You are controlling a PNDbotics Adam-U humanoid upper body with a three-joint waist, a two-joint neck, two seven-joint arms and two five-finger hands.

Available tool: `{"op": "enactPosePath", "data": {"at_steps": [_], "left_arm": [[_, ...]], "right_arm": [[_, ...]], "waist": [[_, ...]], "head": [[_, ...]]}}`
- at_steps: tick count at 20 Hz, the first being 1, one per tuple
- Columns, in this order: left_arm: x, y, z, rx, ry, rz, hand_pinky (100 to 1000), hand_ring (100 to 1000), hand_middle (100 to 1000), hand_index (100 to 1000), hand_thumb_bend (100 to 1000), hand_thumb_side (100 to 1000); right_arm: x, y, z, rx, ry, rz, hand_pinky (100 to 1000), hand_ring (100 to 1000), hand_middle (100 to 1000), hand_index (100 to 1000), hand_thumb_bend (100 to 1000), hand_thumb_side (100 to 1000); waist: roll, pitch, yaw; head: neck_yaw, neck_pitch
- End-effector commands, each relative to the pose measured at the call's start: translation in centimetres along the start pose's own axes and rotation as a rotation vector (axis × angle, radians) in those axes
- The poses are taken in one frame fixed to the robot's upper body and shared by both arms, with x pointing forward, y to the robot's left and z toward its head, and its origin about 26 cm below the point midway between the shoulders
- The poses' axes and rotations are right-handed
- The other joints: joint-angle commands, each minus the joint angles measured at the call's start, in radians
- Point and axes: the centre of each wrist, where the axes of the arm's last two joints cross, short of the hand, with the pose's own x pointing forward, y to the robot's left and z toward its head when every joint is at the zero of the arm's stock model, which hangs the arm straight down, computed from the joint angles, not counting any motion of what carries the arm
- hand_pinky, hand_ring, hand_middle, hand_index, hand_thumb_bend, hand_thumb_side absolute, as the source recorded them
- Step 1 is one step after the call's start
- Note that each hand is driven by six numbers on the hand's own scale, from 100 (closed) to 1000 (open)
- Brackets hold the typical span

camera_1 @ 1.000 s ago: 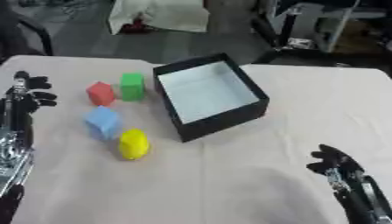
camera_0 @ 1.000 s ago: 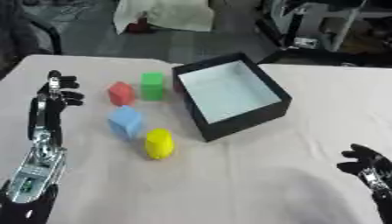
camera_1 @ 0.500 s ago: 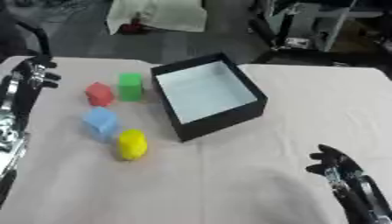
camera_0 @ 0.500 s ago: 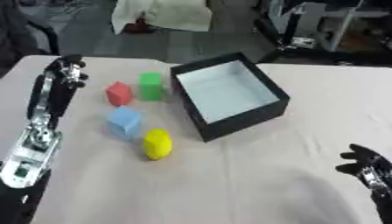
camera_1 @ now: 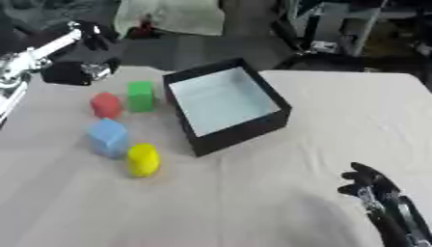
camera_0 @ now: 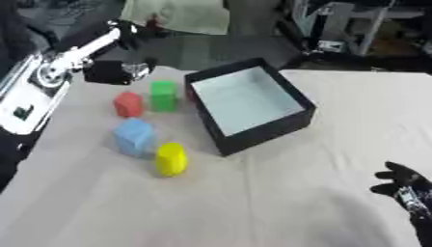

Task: Pick up objects on the table and place them in the box.

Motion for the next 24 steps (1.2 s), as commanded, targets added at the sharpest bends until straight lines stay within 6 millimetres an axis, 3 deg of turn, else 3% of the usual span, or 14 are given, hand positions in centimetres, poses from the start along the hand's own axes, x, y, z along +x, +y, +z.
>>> {"op": "enactPosePath", "data": {"at_steps": [1,11,17,24], "left_arm": [[-0.3,1.1,-0.8,-0.255,0.033,-0.13,830,799,809,919,377,509],[-2.5,-0.9,-3.6,-0.447,0.041,-0.293,840,813,825,933,466,431],[-4.3,-2.3,-3.6,-0.518,0.068,-0.333,838,812,825,931,499,411],[-6.4,-4.0,-2.9,-0.561,0.066,-0.266,822,798,817,926,502,424]], "right_arm": [[0.4,-0.6,-0.1,0.004,-0.005,0.028,758,618,670,842,100,658],[0.3,-0.6,-0.1,-0.003,0.0,0.029,758,613,660,842,100,665],[0.3,-0.7,0.0,-0.007,0.003,0.029,758,610,655,842,100,666],[0.3,-0.7,0.1,-0.012,0.009,0.031,759,609,651,842,100,671]], "waist": [[0.015,-0.019,0.0],[0.019,-0.017,-0.002],[0.019,-0.018,0.001],[0.02,-0.019,0.005]], "head": [[-0.006,0.006],[-0.014,0.006],[-0.02,0.006],[-0.026,0.006]]}}
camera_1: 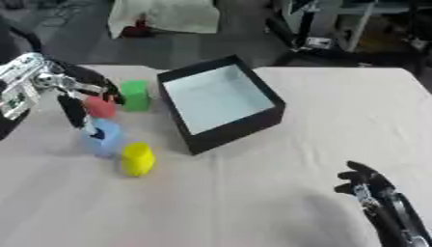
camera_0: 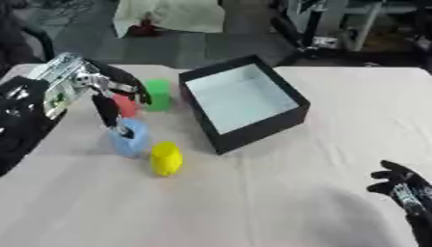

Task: Pick up objects on the table and place them in the box.

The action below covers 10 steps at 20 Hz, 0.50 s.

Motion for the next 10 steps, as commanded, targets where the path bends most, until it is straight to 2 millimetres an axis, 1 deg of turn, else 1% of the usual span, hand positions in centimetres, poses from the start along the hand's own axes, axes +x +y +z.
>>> {"op": "enactPosePath", "data": {"at_steps": [1,6,10], "left_arm": [[-1.37,0.01,1.2,-0.08,-0.053,-0.045,821,798,816,926,502,425],[-1.6,-0.7,1.52,-0.083,-0.065,-0.016,821,800,819,929,511,428],[-1.47,-0.9,1.58,-0.088,-0.057,-0.016,821,800,821,930,494,420]], "right_arm": [[0.45,-0.72,-0.06,-0.004,-0.006,0.031,759,609,651,842,100,671],[0.39,-0.83,0.03,-0.008,-0.002,0.033,759,608,650,842,100,671],[0.37,-0.85,0.05,-0.006,-0.001,0.034,760,608,649,842,100,667]], "waist": [[0.015,-0.019,0.002],[0.018,-0.022,0.004],[0.019,-0.024,0.004]], "head": [[-0.006,-0.001],[-0.015,-0.001],[-0.015,-0.001]]}}
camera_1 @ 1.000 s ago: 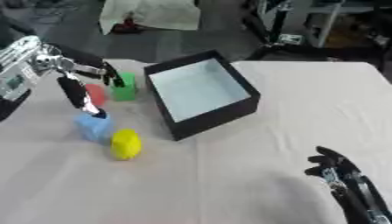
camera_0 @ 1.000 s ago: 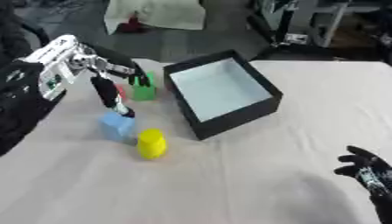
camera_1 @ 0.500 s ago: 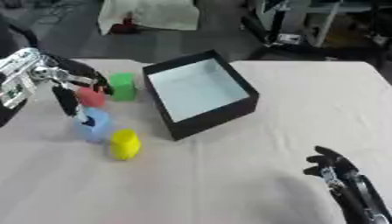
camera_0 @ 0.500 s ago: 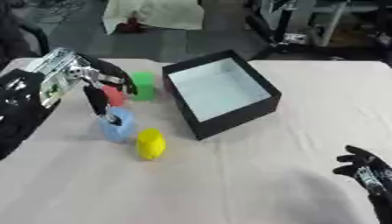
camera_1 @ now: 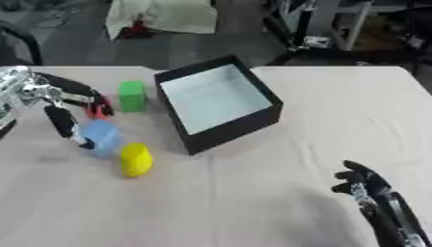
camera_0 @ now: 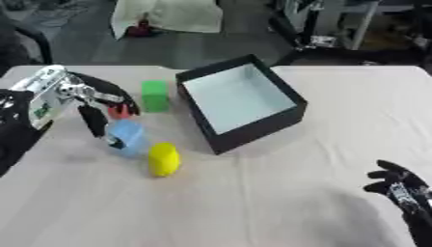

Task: Pick up objects on the table and place them in the box.

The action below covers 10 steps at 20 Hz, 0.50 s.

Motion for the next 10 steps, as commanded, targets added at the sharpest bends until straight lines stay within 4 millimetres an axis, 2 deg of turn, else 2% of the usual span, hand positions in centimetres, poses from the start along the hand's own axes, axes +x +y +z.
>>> {"op": "enactPosePath", "data": {"at_steps": [1,4,10], "left_arm": [[-0.8,0.5,1.3,-0.076,-0.024,-0.069,820,800,821,930,494,420],[-0.9,0.1,0.9,-0.091,-0.018,-0.064,821,800,822,931,479,408],[-1.3,-1.0,0.0,-0.13,0.003,-0.061,804,779,801,911,387,341]], "right_arm": [[0.5,-0.7,-0.1,0.0,-0.01,0.031,760,608,649,842,100,666],[0.5,-0.7,-0.2,0.001,-0.011,0.03,760,608,651,842,100,665],[0.5,-0.7,-0.2,0.002,-0.012,0.027,760,609,653,842,100,664]], "waist": [[0.015,-0.024,0.0],[0.014,-0.024,0.0],[0.013,-0.023,-0.001]], "head": [[-0.003,-0.001],[-0.005,-0.001],[-0.008,-0.001]]}}
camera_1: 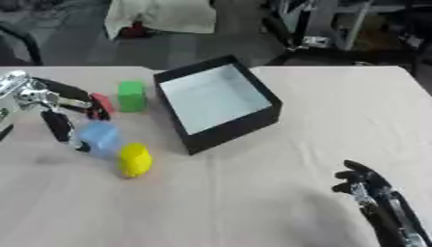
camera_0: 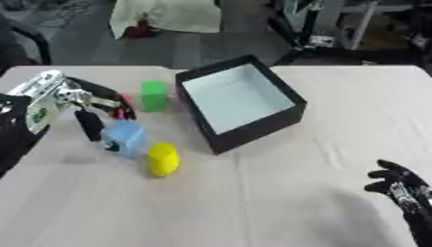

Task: Pick up objects on the table and place them in the box.

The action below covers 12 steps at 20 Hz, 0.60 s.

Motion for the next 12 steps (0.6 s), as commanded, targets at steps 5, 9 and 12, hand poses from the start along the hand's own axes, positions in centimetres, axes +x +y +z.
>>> {"op": "enactPosePath", "data": {"at_steps": [5,9,12], "left_arm": [[-1.3,0.3,0.5,-0.074,-0.013,-0.043,682,615,618,762,241,257],[-0.8,2.7,2.5,0.026,-0.002,-0.028,616,527,524,665,181,230],[1.0,6.6,5.3,0.161,0.006,-0.062,624,528,527,670,183,213]], "right_arm": [[0.5,-0.5,-0.2,0.0,-0.013,0.02,760,610,653,842,100,662],[0.4,-0.5,-0.1,-0.002,-0.012,0.02,760,611,654,842,100,664],[0.4,-0.5,0.0,-0.001,-0.009,0.019,759,611,654,842,100,665]], "waist": [[0.011,-0.023,0.0],[0.01,-0.024,0.003],[0.01,-0.026,0.004]], "head": [[-0.006,-0.001],[-0.008,-0.001],[-0.007,-0.001]]}}
